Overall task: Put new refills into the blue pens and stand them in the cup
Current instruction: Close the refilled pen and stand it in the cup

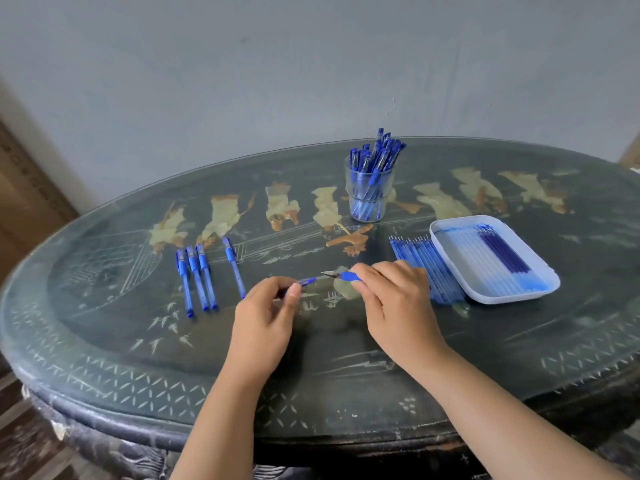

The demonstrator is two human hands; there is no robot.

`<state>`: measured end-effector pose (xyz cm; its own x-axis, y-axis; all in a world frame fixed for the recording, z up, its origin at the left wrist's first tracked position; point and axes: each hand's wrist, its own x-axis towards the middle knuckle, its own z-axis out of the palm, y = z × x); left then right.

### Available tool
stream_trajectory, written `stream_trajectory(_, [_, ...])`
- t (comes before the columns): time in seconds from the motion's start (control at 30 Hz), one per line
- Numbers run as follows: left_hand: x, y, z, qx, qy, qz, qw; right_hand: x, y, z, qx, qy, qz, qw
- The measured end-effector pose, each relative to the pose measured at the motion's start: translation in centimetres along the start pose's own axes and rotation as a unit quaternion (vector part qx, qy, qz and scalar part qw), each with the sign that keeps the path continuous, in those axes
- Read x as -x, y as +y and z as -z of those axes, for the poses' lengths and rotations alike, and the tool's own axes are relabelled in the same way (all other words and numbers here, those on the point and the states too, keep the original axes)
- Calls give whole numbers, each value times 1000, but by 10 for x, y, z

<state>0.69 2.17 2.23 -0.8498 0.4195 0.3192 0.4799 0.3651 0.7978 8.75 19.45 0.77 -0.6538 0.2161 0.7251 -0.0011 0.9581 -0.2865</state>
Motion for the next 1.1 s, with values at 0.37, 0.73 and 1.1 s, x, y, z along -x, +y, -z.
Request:
stream_trajectory(0.37, [-5, -16, -12, -172, -9, -55, 983, 0, 6, 0, -13, -21, -17, 1000])
stream_trajectory(0.73, [-9, 8, -12, -48, 27, -113, 992, 0, 5, -2, 0, -64, 33, 997])
stream_trajectory(1.1, [-7, 14, -16, -8, 4, -64, 998, -1, 4, 0, -11, -47, 24, 999])
